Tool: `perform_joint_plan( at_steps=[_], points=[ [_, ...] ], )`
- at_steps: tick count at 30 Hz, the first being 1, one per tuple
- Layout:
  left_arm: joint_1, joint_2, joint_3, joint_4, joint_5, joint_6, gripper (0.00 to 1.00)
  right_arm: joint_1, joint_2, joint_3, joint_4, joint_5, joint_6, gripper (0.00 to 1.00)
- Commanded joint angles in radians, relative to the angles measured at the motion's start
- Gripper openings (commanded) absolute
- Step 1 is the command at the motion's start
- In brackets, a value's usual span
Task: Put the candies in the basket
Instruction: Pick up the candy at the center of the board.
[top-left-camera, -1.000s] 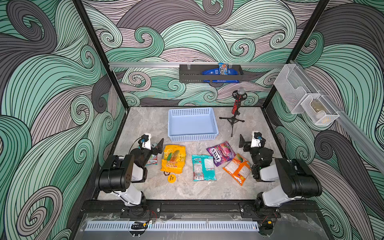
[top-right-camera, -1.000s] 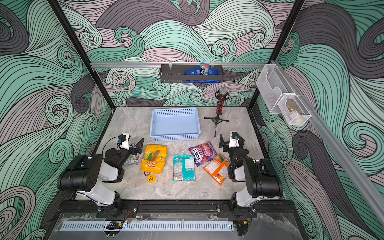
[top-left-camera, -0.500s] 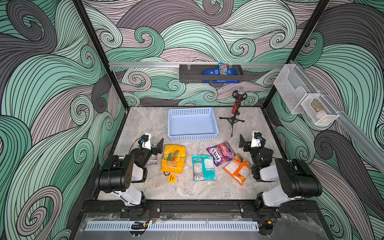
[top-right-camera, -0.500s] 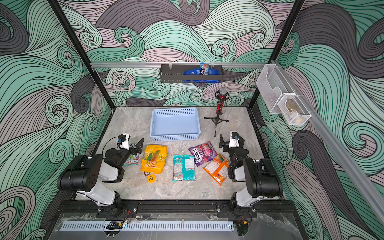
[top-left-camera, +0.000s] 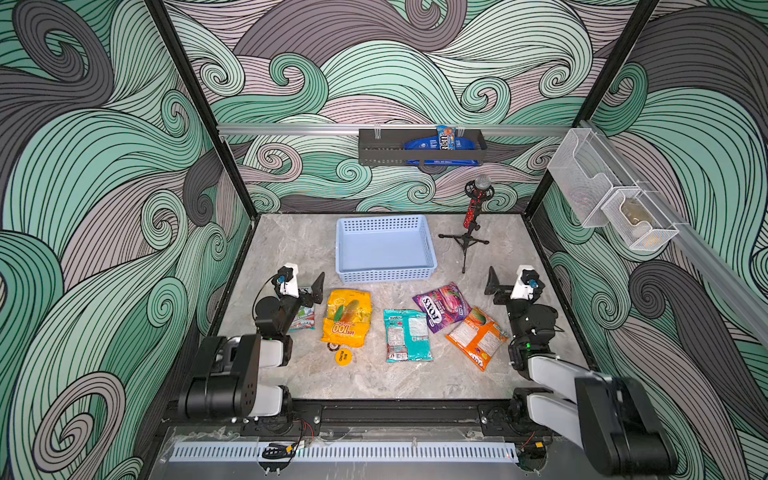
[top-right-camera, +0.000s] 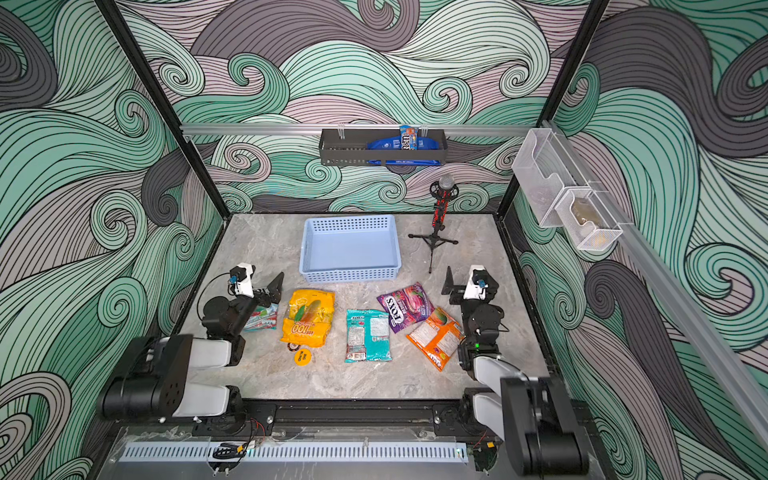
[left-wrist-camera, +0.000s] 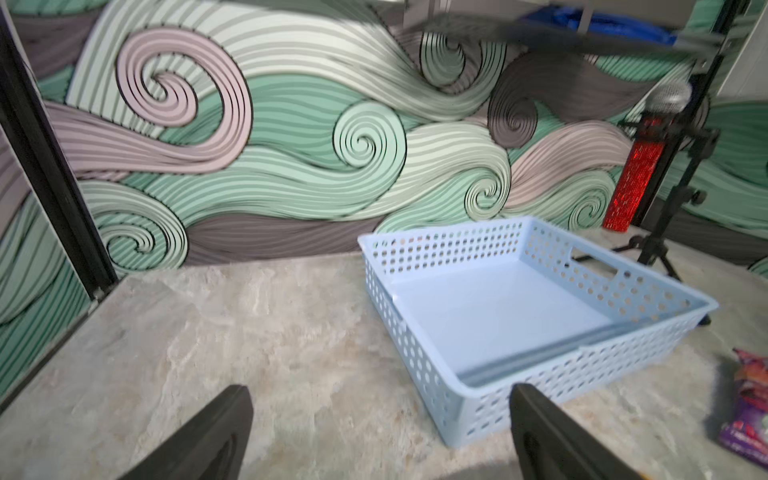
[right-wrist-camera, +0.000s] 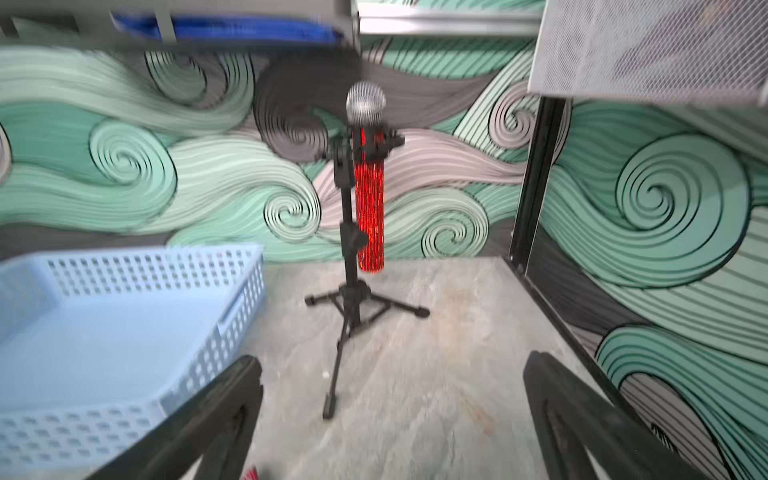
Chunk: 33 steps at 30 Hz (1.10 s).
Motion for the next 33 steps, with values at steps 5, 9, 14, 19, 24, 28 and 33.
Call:
perform_joint_plan(
  at_steps=[5,9,14,19,24,28,33],
  points=[
    [-0.006,-0.263,0.124,-0.409,0.033,-0.531,0.99,-0.006,-0.314,0.160,-0.914,0.293,0.670,1.00],
    [-0.023,-0.264,0.142,-0.530,0.343,-0.730,0.99,-0.013,-0.461,0.031,-0.846,0.098,0.807,1.00],
    [-0.007,-0.242,0.046,-0.415,0.422,-0.881,0.99,0.006,-0.468,0.025,-0.929,0.119,0.839,1.00],
    [-0.005,-0.235,0.210,-0.729,0.431,-0.793,0.99,0.013,-0.464,0.120,-1.005,0.044,0.617,1.00],
    [0.104,-0.165,0.270,-0.785,0.580,-0.912,0.99,-0.014,-0.635,0.090,-1.061,0.196,0.662,1.00],
    [0.205,-0.052,0.202,-0.450,0.821,-1.119,0.99,-0.015,-0.615,0.094,-1.064,0.051,0.647,1.00],
    [0.222,-0.005,0.262,-0.724,0.805,-0.894,0.99,0.036,-0.437,0.205,-1.141,-0.017,0.617,0.99]
  ],
)
